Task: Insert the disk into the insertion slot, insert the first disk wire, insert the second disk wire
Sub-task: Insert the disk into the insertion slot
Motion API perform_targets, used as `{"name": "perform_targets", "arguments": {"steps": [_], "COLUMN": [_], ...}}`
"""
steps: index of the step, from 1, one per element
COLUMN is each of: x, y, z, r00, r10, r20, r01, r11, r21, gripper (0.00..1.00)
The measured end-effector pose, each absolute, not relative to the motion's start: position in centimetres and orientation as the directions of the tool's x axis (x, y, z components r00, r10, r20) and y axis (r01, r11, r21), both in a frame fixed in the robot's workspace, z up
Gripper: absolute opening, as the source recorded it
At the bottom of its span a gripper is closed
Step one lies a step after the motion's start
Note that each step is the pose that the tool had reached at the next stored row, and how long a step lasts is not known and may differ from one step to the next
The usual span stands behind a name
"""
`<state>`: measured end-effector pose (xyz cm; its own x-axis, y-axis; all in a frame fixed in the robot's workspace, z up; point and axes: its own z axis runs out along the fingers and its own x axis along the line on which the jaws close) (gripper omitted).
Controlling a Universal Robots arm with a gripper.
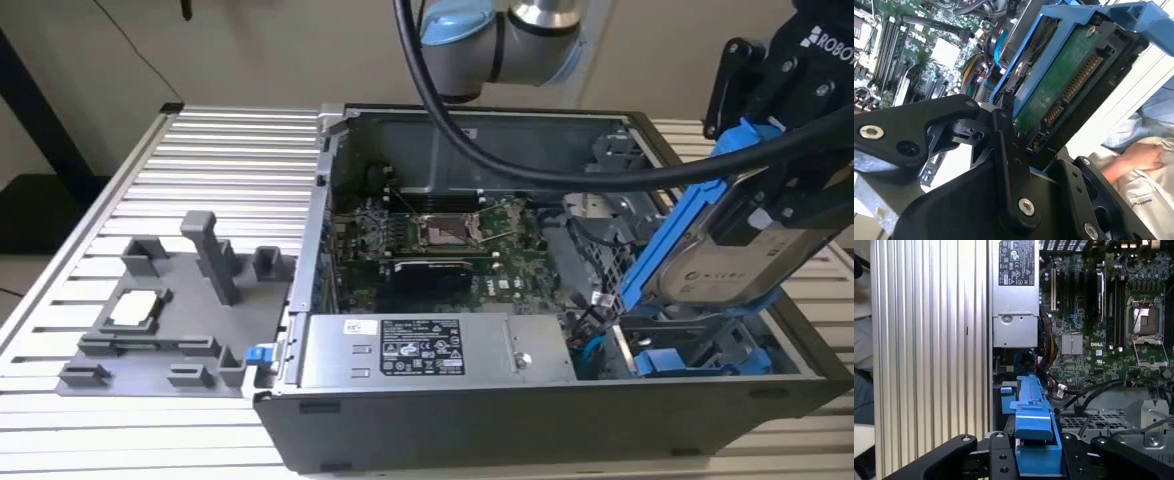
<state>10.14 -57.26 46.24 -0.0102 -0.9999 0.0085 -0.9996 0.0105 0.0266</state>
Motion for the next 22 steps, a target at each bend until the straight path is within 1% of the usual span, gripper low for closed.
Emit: {"name": "perform_targets", "arguments": {"steps": [22], "x": [10.7], "y": [-57.9], "z": [44.3], "r00": [-0.008], "r10": [-1.000], "r20": [0.008], "r01": [-1.000], "r11": [0.008], "r21": [0.017], "gripper": [0.33]}}
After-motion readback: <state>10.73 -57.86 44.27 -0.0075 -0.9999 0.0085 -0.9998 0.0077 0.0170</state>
